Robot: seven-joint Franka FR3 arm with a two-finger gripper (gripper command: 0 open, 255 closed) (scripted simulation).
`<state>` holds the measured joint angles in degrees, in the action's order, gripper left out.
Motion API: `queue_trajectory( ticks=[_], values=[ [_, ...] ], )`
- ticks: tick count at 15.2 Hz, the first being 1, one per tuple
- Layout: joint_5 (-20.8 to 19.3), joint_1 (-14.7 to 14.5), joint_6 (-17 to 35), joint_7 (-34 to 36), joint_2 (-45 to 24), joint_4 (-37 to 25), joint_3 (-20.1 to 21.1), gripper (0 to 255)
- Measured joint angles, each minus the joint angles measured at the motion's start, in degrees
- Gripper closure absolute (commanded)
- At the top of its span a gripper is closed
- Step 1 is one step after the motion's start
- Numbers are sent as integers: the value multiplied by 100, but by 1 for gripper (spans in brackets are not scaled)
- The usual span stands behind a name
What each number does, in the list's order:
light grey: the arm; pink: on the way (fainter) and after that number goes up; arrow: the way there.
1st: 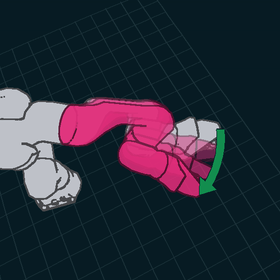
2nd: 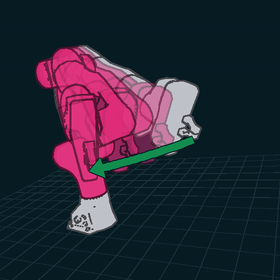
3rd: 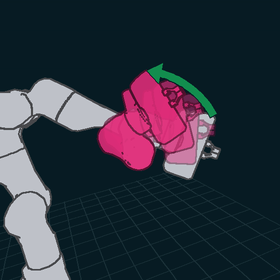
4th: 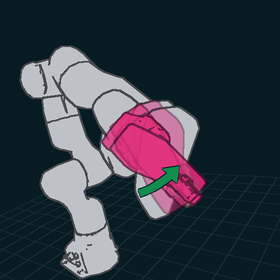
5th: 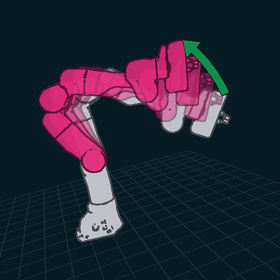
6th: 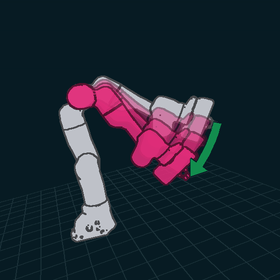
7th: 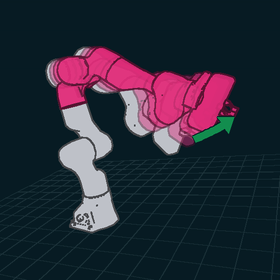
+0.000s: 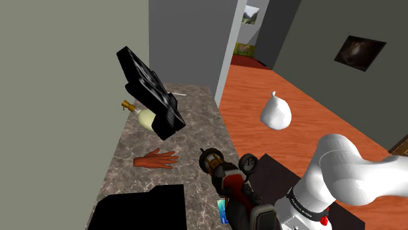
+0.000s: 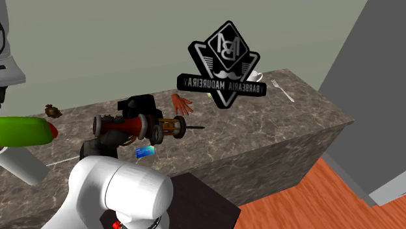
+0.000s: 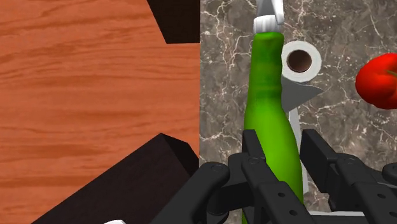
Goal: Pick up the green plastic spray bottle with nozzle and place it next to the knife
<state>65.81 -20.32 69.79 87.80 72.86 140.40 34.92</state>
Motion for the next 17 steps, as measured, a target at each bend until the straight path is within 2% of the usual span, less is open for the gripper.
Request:
queue_trajectory(
  ticks=[17],
  values=[
    [683,-321,570,-425,579,1231,812,255]
  ],
)
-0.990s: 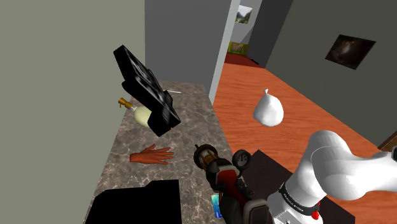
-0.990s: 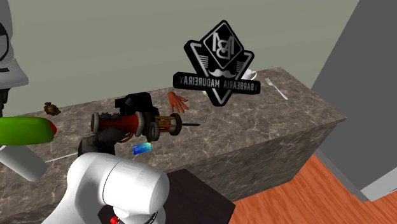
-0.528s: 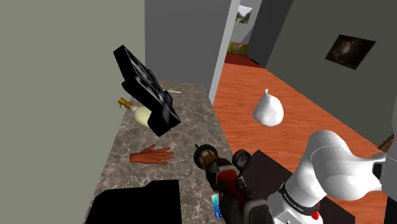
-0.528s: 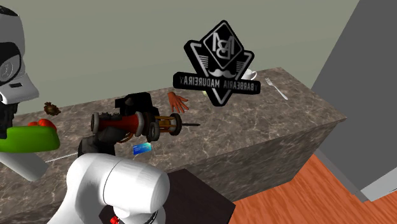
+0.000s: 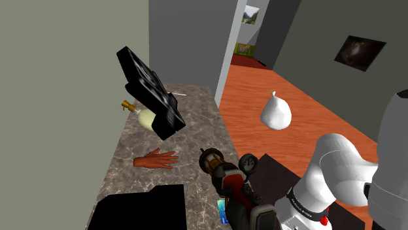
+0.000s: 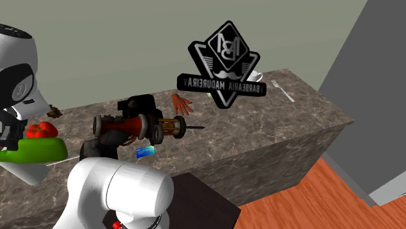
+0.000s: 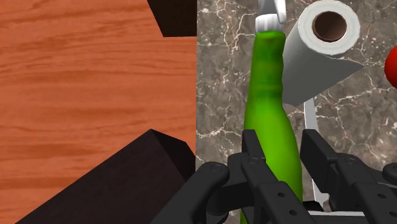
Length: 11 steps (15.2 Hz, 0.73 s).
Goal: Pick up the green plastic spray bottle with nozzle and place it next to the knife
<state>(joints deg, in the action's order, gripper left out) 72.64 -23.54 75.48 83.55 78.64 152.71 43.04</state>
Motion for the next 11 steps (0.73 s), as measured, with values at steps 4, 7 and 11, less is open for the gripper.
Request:
queue_trajectory(
  ticks=[4,7,11],
  values=[
    [204,-93,130,-84,103,252,229,255],
    [390,-158,242,-151,159,427,438,255],
    [643,-255,378,-213,227,631,713,255]
  ],
)
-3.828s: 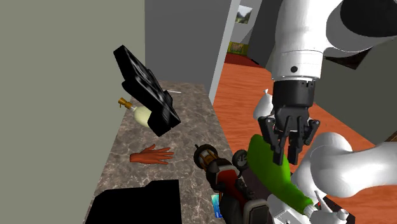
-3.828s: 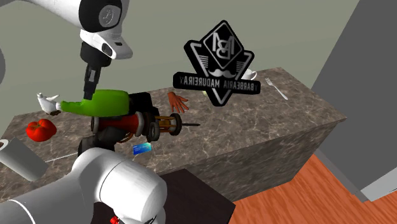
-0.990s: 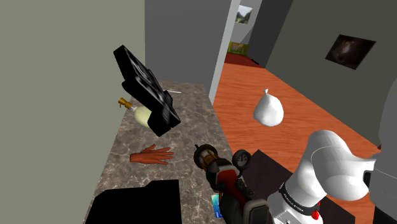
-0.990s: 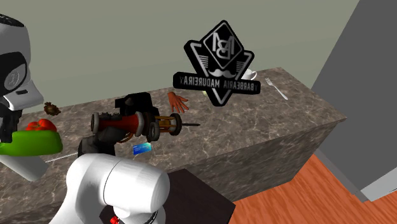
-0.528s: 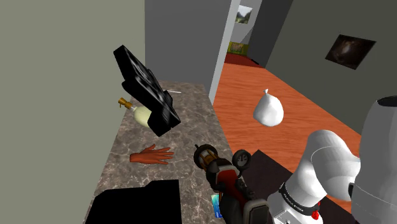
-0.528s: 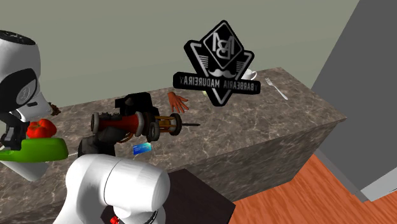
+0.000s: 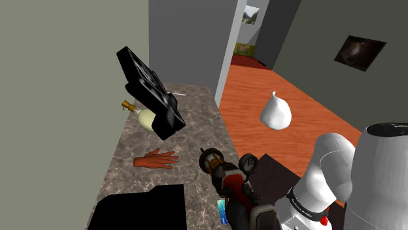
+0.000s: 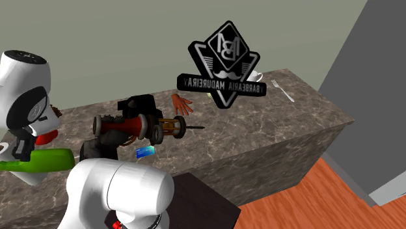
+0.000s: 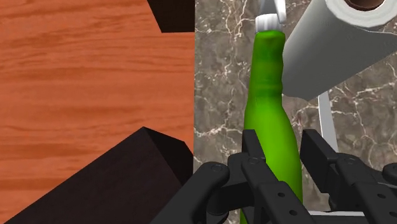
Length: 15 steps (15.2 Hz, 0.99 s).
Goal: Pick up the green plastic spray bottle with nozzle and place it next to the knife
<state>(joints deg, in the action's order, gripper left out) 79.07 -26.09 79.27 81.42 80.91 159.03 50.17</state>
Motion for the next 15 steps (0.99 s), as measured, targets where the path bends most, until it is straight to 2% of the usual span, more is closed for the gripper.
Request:
queue_trajectory(
  ticks=[7,13,15],
  values=[
    [486,-125,259,-204,34,353,537,255],
    [1332,-196,469,-345,42,531,1174,255],
    [1346,-280,506,-350,95,647,1343,255]
  ],
)
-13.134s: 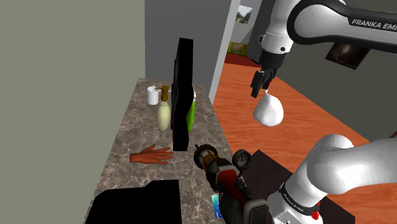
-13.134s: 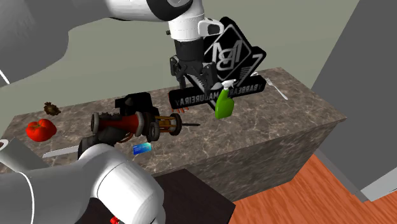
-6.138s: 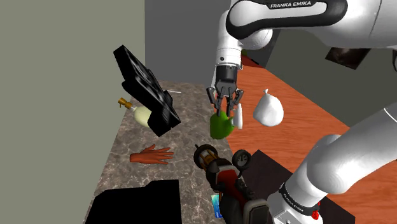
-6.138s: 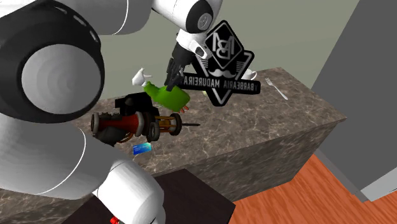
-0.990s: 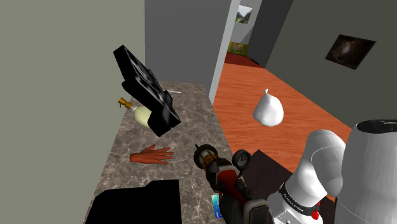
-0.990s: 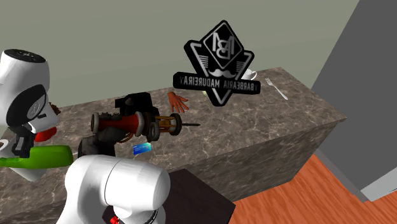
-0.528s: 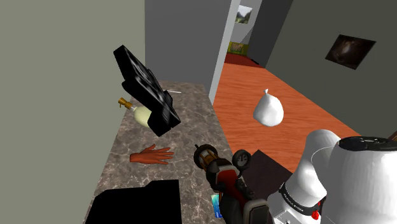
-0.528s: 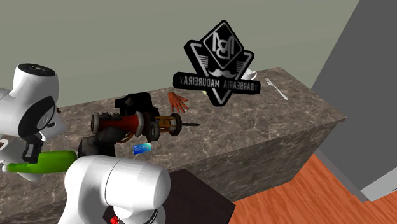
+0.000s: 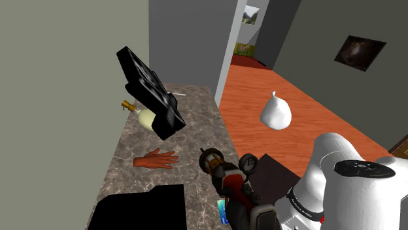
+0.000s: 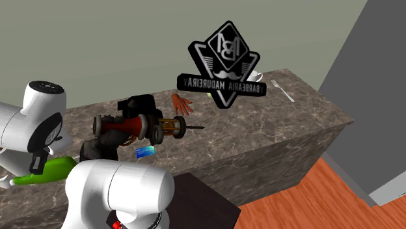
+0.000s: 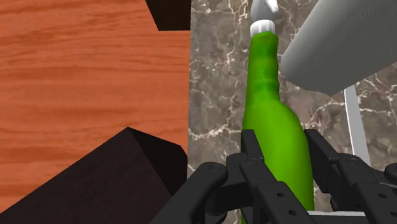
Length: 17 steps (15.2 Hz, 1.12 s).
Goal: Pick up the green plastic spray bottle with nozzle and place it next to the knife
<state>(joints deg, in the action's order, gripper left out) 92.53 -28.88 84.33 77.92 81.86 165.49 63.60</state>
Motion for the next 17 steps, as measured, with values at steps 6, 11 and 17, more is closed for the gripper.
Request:
queue_trajectory(
  ticks=[6,11,17],
  values=[
    [251,22,113,-145,-55,115,370,255],
    [269,22,122,-148,-48,127,395,0],
    [136,70,62,-184,-33,135,254,0]
  ],
)
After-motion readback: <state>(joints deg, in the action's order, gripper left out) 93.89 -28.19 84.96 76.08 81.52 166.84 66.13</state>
